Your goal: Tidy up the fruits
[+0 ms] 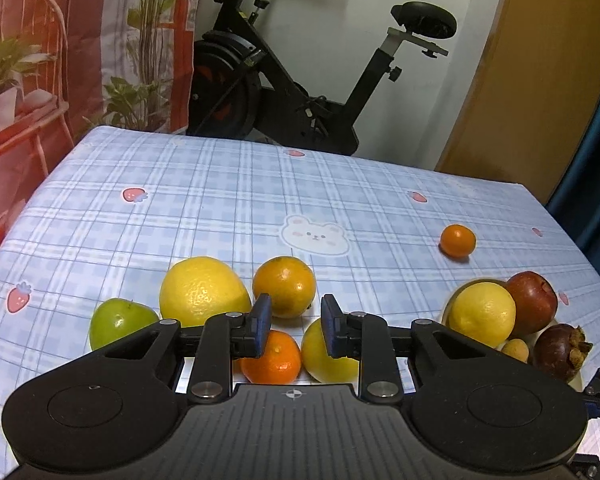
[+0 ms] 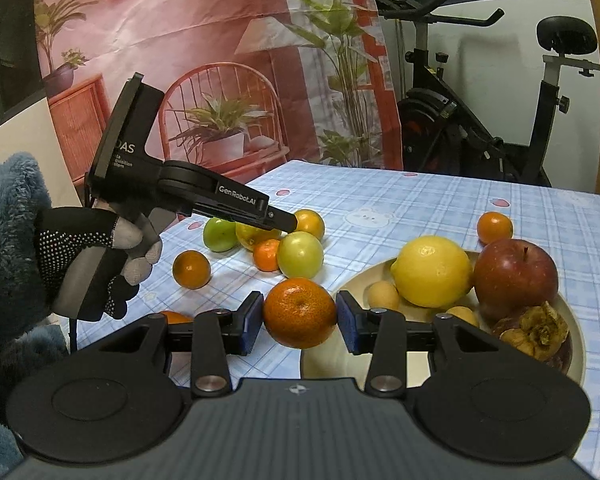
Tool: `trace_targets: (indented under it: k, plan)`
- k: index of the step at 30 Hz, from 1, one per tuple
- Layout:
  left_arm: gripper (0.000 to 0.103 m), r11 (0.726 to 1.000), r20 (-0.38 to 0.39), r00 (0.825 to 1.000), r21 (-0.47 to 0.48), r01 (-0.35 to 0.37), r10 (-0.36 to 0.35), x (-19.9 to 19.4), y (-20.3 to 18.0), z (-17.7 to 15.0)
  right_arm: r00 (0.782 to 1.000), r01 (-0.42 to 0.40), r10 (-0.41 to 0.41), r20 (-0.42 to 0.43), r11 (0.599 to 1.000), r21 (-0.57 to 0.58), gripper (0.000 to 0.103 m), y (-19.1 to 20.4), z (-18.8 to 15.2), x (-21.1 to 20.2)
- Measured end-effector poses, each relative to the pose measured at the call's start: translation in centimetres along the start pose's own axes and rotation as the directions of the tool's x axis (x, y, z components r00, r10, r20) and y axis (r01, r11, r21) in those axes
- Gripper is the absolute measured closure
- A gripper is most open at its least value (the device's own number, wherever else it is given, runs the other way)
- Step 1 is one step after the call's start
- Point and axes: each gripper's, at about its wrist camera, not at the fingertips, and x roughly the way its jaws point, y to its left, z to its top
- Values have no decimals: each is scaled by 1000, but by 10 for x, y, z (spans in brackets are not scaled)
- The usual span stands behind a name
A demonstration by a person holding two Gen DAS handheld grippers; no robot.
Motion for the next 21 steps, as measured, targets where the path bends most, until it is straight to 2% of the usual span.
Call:
trace_targets:
  k: [15, 21]
  plan:
    - [74, 997, -17, 997, -26, 70, -71, -13, 12, -12, 1000, 0, 0, -6, 1000, -13, 61, 5, 0, 2]
    - [74, 996, -2, 996, -39, 85, -85, -7, 2, -10, 1000, -1, 1, -10, 1000, -21, 61, 6, 0, 3]
